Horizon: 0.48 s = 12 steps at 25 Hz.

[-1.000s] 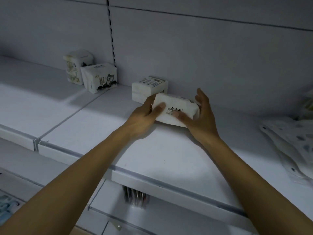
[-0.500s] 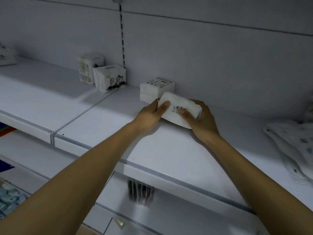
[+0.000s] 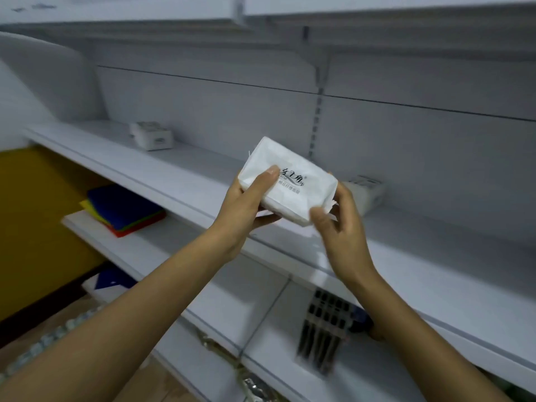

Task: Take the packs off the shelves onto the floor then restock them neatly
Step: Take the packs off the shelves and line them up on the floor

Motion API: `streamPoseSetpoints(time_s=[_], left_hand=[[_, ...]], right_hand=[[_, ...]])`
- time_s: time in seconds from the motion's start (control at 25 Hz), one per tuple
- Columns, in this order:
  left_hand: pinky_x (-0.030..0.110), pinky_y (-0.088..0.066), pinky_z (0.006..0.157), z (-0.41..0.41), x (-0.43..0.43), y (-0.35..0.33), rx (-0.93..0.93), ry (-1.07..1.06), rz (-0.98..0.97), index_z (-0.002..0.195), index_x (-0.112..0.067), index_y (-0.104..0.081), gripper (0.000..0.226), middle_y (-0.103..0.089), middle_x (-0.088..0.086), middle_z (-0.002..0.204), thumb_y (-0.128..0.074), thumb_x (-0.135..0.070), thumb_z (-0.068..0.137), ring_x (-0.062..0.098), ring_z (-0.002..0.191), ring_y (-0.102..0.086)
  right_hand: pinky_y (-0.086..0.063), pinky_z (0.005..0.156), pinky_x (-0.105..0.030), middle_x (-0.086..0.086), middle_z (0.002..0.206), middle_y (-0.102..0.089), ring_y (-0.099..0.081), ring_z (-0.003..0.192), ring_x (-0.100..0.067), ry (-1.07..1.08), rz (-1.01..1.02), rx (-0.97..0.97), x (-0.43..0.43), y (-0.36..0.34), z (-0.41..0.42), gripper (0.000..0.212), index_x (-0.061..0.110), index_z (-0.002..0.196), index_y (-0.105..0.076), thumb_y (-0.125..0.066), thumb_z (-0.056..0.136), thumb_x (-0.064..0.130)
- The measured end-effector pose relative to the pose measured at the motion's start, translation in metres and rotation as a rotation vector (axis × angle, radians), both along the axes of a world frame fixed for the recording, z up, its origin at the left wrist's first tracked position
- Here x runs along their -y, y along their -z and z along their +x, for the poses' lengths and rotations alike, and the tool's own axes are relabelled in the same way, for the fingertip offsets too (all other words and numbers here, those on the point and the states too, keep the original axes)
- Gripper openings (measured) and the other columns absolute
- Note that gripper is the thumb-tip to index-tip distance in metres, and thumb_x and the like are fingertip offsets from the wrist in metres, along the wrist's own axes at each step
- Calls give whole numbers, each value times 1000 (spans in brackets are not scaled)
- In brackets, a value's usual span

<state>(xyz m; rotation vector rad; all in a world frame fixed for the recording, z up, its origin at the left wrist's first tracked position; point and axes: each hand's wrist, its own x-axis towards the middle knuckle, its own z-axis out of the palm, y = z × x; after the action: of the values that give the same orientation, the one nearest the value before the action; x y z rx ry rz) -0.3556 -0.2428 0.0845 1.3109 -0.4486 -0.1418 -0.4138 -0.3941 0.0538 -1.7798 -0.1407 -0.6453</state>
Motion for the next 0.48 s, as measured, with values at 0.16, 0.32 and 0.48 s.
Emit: streamPoseSetpoints(time_s=[0.16,0.32,0.48], left_hand=[[40,-56,88,-29,-136,15,-94,-56,125,122,-25,-58,41,-72,-3,111,-54,-50,89,17,102,-68],[31,-53,87,-64,-267,33,52,-134,308,129,-22,-51,56,-69,-6,117,-69,-39,79,13,107,-66],[32,-57,80,-94,-368,41,130,-373,408,120,-24,-56,54,-72,-10,108,-78,-37,73,10,98,-69]], right_hand=[[-43,101,-25,18,135,-50,-46,125,1,-140,-112,-27,-127,23,-8,97,34,140,-35,-83,59,56],[-50,84,-22,27,110,-63,-60,101,2,-248,40,-35,-252,44,-16,59,39,116,-52,-84,66,42],[-55,83,-34,16,113,-67,-64,102,-7,-412,133,-95,-351,57,-24,58,32,119,-54,-77,69,51]])
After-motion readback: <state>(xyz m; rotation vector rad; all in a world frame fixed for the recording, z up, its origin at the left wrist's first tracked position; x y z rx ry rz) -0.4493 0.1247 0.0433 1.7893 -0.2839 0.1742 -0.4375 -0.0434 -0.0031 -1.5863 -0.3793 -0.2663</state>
